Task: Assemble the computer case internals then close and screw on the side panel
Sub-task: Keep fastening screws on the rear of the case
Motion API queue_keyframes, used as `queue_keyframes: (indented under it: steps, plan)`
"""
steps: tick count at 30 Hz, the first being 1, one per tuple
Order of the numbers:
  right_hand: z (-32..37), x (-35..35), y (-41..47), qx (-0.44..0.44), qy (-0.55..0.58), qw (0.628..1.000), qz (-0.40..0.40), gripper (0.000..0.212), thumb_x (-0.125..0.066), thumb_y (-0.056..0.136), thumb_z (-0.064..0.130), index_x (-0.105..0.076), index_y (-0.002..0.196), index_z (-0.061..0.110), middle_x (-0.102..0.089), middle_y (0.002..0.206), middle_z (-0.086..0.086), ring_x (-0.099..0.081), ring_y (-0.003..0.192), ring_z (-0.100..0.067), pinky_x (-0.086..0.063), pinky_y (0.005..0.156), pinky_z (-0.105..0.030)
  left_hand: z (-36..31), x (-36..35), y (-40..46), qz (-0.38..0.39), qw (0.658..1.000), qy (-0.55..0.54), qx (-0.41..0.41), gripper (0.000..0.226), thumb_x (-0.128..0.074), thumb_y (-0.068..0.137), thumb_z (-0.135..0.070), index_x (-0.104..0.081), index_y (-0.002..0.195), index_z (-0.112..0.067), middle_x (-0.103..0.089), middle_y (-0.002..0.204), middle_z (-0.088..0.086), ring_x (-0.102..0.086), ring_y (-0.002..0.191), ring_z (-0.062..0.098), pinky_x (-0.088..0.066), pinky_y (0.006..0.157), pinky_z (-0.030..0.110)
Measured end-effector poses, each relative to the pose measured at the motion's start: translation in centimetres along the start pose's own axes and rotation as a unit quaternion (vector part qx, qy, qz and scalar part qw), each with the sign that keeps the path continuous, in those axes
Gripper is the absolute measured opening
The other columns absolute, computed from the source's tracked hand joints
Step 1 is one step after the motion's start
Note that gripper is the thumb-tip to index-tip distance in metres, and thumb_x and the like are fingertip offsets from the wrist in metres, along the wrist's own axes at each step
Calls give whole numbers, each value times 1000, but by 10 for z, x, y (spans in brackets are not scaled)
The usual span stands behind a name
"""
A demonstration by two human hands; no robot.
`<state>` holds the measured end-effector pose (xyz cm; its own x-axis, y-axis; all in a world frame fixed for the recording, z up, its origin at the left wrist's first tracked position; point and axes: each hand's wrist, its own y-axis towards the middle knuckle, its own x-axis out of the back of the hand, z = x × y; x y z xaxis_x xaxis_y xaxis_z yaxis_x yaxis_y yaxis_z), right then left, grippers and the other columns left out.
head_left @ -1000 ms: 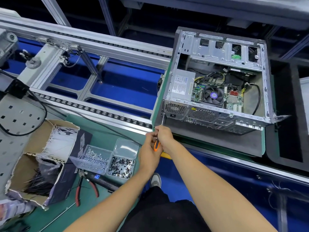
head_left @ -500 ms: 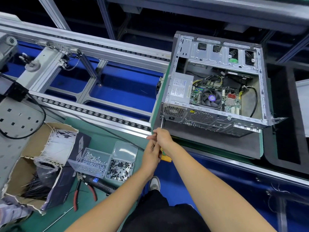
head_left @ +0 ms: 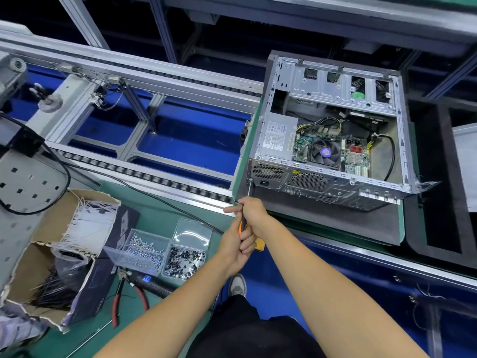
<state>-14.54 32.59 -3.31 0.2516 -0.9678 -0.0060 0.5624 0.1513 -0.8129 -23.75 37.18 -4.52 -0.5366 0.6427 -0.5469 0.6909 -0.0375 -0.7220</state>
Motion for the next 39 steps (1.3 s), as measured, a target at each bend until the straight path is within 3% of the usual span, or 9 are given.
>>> queue_keyframes:
  steps: [4, 9, 15, 19, 22, 27, 32, 35, 39]
  plan:
    - [-1, -2, -2, 11, 4, 1000, -24, 30, -39, 103, 17, -57, 80, 10, -76, 73, -9, -63, 72, -21, -54, 69, -32, 0, -3, -5, -121, 935, 290, -167, 31, -38, 109, -38, -57, 93, -19, -51, 66, 5, -44, 55, 14, -34, 49, 31]
    - [1, -8, -1, 29, 9, 999, -25, 34, -43, 101, 17, -57, 70, 12, -72, 100, -26, -65, 90, -37, -52, 95, -45, 6, 7, -11, -289, 677, 597, -321, 18, -36, 105, -51, -48, 116, -43, -62, 75, -15, -57, 65, 8, -35, 51, 28]
    - [5, -3, -4, -12, 31, 999, -3, 30, -40, 104, 22, -54, 80, 13, -79, 87, -3, -49, 57, -16, -37, 43, -23, -4, 9, -7, -32, 998, -16, -46, 32, -49, 104, -41, -56, 91, -13, -48, 66, 2, -38, 43, 9, -25, 35, 19]
    - [5, 2, -3, -7, 40, 999, 11, 38, -38, 103, 18, -48, 67, 15, -79, 98, -11, -66, 104, -20, -48, 89, -30, 4, 4, -1, 23, 999, -28, 21, 42, -43, 106, -47, -55, 81, -15, -32, 53, -3, -24, 34, 6, -19, 31, 20]
    - [2, 4, -5, -4, 37, 999, -5, 31, -42, 100, 17, -53, 72, 11, -77, 81, -13, -63, 81, -19, -49, 71, -23, 10, -1, 2, -71, 968, 201, -133, 31, -40, 108, -44, -53, 94, -19, -44, 59, -4, -37, 46, 12, -29, 41, 24]
    - [-2, -3, -4, 16, 63, 998, -6, 23, -48, 99, 18, -54, 77, 12, -75, 95, -23, -62, 74, -23, -50, 69, -28, 15, 20, 2, -253, 733, 558, -297, 15, -39, 104, -52, -50, 114, -47, -65, 74, -12, -61, 66, 6, -43, 52, 29]
    - [5, 5, -9, 8, 54, 998, 16, 52, -35, 101, 12, -41, 50, 17, -77, 76, -8, -54, 47, -14, -36, 40, -22, 17, 11, 2, -43, 996, 5, -73, 33, -55, 101, -48, -58, 88, -18, -45, 64, 0, -37, 46, 10, -25, 38, 20]
    - [8, 10, -14, 15, 26, 999, 31, 54, -32, 102, 9, -40, 49, 17, -77, 76, -6, -57, 40, -2, -31, 32, -12, 16, 9, 5, 39, 988, -144, 40, 42, -49, 102, -52, -60, 87, -14, -35, 54, -5, -27, 35, 5, -22, 31, 17]
    - [8, 14, -14, 6, 25, 999, 43, 35, -34, 105, 16, -45, 71, 14, -77, 93, -15, -70, 78, -19, -45, 45, -17, 17, -6, 7, -77, 989, 90, -92, 34, -43, 106, -48, -53, 89, -20, -34, 54, -3, -28, 40, 9, -24, 36, 21]
